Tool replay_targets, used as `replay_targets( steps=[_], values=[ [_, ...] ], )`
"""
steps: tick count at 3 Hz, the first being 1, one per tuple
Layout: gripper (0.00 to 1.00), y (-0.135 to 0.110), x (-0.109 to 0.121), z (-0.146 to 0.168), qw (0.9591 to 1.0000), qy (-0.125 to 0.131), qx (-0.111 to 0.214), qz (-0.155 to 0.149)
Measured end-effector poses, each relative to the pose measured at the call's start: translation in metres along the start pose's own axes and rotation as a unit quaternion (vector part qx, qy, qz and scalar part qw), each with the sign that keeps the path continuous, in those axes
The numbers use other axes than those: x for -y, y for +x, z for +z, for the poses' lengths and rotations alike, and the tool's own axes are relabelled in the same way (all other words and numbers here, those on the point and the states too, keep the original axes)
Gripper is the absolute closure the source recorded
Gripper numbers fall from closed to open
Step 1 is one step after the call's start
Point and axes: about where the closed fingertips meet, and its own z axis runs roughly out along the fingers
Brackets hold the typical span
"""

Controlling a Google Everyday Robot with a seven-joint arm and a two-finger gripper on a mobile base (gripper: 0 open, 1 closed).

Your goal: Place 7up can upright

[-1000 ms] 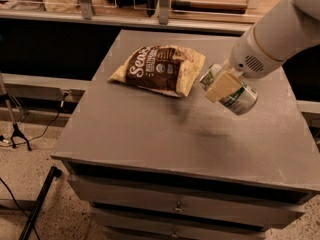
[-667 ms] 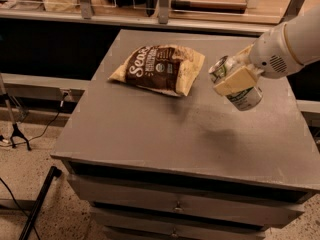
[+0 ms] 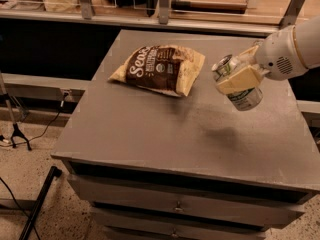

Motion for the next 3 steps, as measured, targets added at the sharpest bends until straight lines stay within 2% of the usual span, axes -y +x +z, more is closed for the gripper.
replay_targets(
  steps=[1, 2, 3],
  values=[
    [1.00, -0.006, 0.000, -0.002, 0.9998, -0.008, 0.019, -0.003],
    [1.00, -0.021, 0.002, -0.017, 0.9974, -0.020, 0.069, -0.008],
    [1.00, -0.033, -0.001, -0.036, 0.9881, -0.045, 0.147, -0.003]
  ],
)
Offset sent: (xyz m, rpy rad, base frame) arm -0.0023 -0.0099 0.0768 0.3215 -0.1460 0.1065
